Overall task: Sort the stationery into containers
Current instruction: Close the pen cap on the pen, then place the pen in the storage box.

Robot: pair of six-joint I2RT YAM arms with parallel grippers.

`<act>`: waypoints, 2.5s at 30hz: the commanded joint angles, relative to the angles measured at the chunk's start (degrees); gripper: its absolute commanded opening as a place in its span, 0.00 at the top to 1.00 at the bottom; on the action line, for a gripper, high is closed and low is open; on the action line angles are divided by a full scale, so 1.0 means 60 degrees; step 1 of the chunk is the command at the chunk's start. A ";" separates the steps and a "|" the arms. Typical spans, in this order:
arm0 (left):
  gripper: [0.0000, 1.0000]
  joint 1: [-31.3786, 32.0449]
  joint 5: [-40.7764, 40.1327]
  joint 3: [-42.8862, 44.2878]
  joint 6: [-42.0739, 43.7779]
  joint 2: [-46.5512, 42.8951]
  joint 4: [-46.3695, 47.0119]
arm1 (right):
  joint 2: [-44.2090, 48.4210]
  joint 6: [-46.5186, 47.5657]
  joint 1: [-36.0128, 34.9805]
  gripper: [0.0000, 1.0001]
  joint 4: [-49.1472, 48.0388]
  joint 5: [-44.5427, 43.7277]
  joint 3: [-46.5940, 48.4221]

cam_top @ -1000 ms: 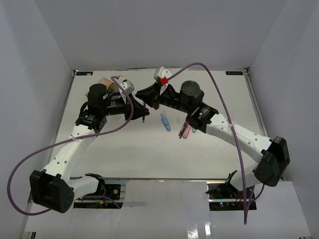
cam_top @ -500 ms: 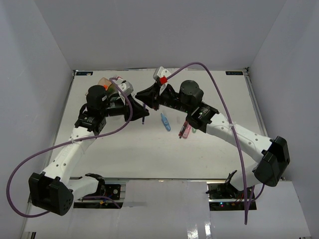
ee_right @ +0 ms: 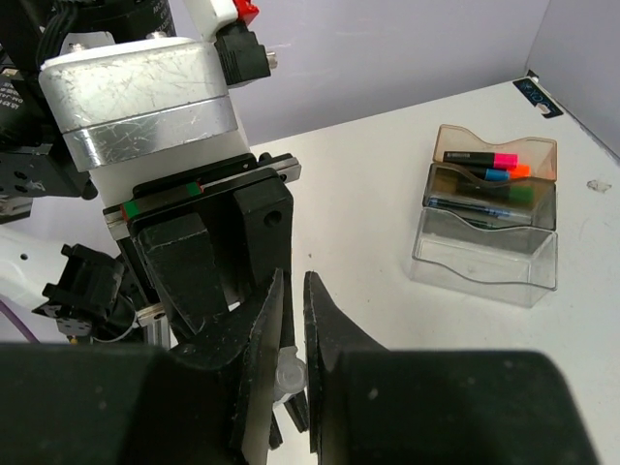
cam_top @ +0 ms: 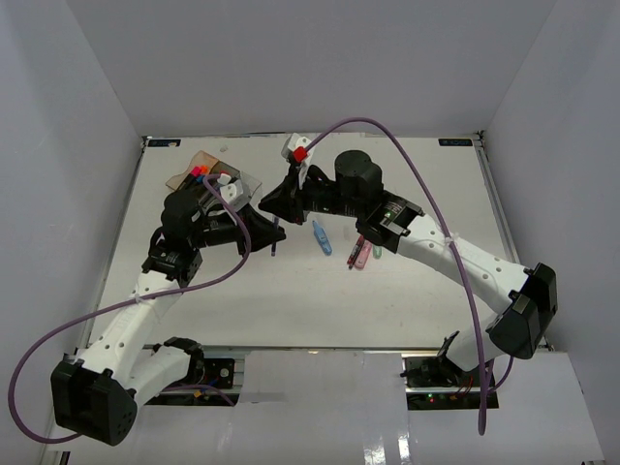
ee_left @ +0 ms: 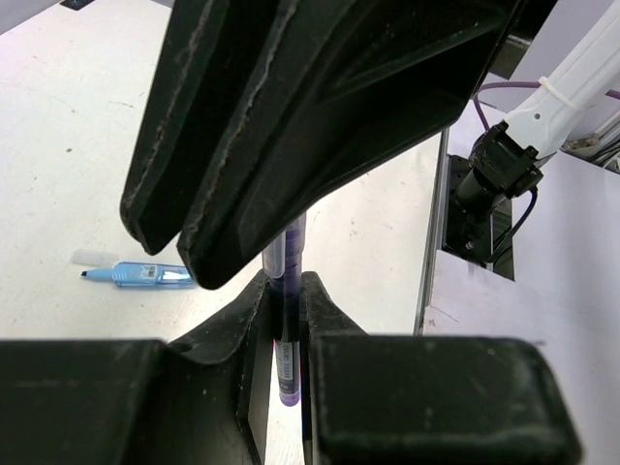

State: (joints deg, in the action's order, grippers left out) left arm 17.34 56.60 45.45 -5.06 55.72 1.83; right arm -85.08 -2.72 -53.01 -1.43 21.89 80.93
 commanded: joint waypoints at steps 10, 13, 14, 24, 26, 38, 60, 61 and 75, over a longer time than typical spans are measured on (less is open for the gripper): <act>1.00 -0.0195 -0.0029 0.0437 -0.0153 -0.0337 0.2845 | -0.0483 -0.0689 -0.0320 0.85 0.2759 0.0658 -0.0334; 1.00 -0.0195 -0.0014 0.0423 -0.0167 -0.0264 0.2831 | -0.0483 -0.0704 -0.0320 0.83 0.2554 0.0556 -0.0173; 1.00 -0.0195 -0.0014 0.0423 -0.0167 -0.0235 0.2831 | -0.0483 -0.0704 -0.0320 0.83 0.2539 0.0527 -0.0085; 1.00 -0.0195 0.0074 0.0408 -0.0197 -0.0103 0.2816 | -0.0440 -0.0279 -0.0305 0.74 0.2509 -0.0278 0.1043; 1.00 -0.0195 0.0074 0.0394 -0.0211 -0.0088 0.2816 | -0.0410 -0.0221 -0.0290 0.70 0.2495 -0.0337 0.1146; 1.00 -0.0195 0.0045 0.0423 -0.0314 0.0146 0.2816 | -0.0030 -0.0132 -0.0261 0.55 0.2187 -0.0338 0.1161; 1.00 -0.0195 -0.0468 0.0701 -0.0489 0.0761 0.2274 | 0.1596 0.0189 -0.0217 0.39 0.1279 -0.0952 -0.0799; 1.00 -0.0195 -0.0555 0.0716 -0.0533 0.0747 0.2259 | 0.1785 0.0262 -0.0217 0.39 0.1119 -0.1040 -0.0990; 1.00 -0.0181 -0.1025 0.0086 -0.3023 0.0571 0.4397 | 0.2139 -0.0074 -0.0188 0.42 -0.3432 -0.1349 -0.4434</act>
State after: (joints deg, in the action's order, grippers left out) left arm 16.32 51.20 46.81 -18.87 60.27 23.73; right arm -72.10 -2.44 -54.08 -8.64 13.23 55.16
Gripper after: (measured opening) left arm 0.221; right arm 0.583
